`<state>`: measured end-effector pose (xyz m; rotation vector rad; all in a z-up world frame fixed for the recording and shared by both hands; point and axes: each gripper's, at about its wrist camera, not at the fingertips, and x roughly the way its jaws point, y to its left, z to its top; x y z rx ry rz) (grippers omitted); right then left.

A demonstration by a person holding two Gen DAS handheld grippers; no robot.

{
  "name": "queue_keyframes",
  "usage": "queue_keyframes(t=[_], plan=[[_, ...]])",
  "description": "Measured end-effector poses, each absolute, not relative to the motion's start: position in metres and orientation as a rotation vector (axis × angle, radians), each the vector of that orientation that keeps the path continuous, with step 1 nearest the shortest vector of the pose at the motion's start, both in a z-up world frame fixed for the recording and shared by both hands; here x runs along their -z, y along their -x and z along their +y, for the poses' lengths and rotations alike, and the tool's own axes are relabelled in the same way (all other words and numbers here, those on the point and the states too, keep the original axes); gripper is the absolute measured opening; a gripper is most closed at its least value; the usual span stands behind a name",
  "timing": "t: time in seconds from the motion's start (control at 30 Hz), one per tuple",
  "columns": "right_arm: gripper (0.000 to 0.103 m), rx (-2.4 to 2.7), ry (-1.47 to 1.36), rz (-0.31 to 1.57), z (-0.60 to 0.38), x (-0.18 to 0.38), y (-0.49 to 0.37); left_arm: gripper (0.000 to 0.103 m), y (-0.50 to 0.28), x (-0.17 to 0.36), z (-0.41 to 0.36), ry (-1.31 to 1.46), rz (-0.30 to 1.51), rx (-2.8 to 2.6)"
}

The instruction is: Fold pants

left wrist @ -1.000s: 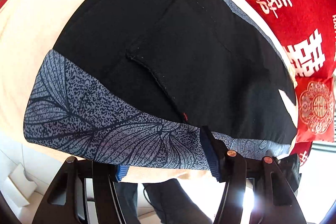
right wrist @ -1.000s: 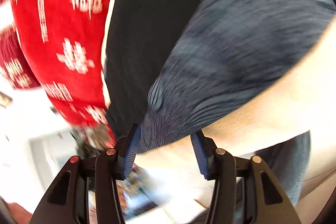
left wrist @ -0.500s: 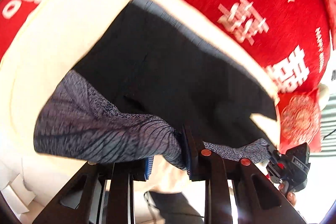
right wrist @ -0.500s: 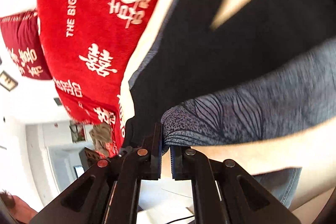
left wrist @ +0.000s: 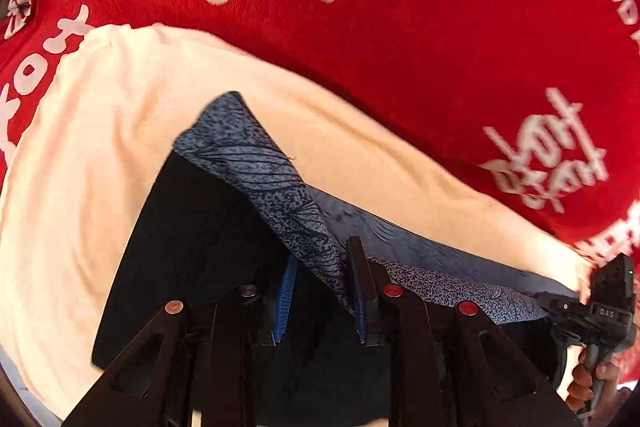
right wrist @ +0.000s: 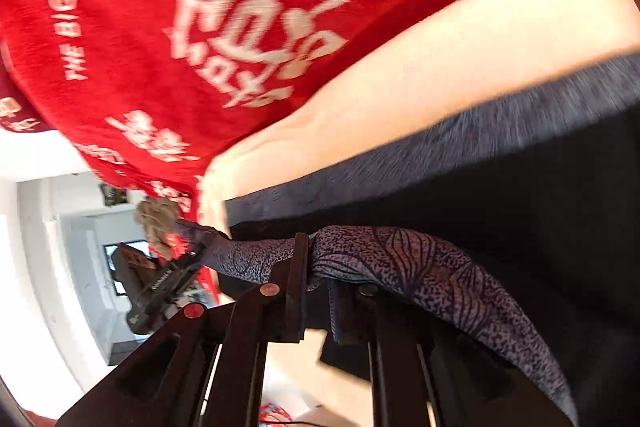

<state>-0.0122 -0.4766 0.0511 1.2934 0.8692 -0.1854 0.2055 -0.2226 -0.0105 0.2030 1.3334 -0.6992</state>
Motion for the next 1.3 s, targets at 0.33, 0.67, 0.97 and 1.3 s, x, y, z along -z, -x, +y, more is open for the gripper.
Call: queue_keyframes(t=[0.33,0.67,0.97,1.3], plan=[[0.065,0.232,-1.053,0.968,-0.467,-0.076,-0.005,0.030,-0.204,-0.028,-0.229,-0.340,1.230,0.595],[0.043,0.258,-0.703,1.129,-0.425,-0.063,-0.065,0.030,-0.163,0.013,-0.247,-0.485,1.214,0.576],[0.042,0.377,-0.843,0.925,-0.468,-0.090,-0.017,0.030,-0.135,-0.014,-0.251,-0.537,1.257,0.602],[0.066,0.518,-0.984,0.883,-0.402,-0.113,0.143,0.030,0.019,-0.058,-0.246,-0.556,1.365,0.923]])
